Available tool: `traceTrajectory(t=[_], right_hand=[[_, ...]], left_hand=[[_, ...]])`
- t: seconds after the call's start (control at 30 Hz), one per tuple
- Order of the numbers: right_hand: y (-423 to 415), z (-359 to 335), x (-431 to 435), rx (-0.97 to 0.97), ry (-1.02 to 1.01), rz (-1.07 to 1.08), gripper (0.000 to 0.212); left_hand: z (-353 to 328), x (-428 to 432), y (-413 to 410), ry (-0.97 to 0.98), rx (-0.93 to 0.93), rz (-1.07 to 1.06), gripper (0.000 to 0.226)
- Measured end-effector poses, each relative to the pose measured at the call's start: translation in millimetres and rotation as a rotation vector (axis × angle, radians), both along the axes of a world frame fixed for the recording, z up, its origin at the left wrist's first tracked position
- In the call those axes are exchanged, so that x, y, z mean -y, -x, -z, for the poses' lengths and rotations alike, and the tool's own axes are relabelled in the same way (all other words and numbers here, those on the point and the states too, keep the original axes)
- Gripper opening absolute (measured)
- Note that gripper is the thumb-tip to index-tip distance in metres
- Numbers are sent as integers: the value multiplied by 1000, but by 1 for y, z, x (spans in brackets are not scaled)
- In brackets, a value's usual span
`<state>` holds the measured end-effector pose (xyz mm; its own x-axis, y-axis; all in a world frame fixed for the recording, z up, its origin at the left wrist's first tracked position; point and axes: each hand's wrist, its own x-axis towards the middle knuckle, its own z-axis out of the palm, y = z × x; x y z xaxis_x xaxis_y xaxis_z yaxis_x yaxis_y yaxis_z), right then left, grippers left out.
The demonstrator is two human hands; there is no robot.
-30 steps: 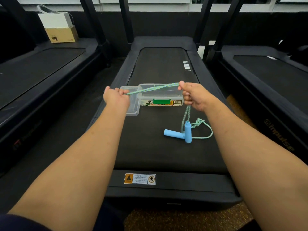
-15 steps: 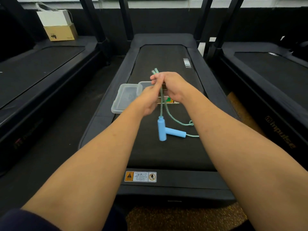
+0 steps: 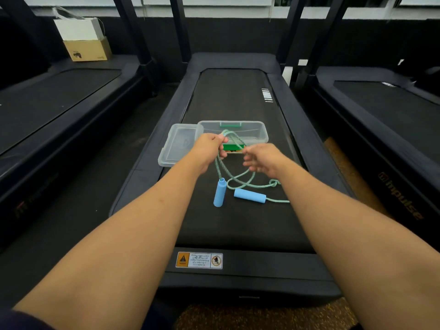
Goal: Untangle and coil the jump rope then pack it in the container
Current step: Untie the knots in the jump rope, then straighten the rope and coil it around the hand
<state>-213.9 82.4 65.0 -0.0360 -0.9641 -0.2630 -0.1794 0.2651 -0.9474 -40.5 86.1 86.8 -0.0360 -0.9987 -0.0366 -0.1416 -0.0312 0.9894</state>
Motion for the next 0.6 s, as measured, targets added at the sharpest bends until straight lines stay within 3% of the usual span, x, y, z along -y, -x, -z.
traceTrajectory(t=[0.07, 0.2, 0.33, 0.47, 0.6], right_hand=[[11, 25, 1, -100, -5, 83, 12], [40, 59, 5, -608, 20, 137, 27], [61, 80, 11, -998, -89, 102, 52], [68, 99, 13, -1029, -263, 53, 82], [70, 111, 16, -1039, -303, 15, 72]], left_hand=[[4, 5, 1, -4, -4, -37, 30], [13, 14, -3, 8, 122, -84, 27], [23, 25, -11, 20, 218, -122, 26], [36, 33, -13, 3, 240, -125, 26], [50, 38, -9, -4, 270, -117, 26]])
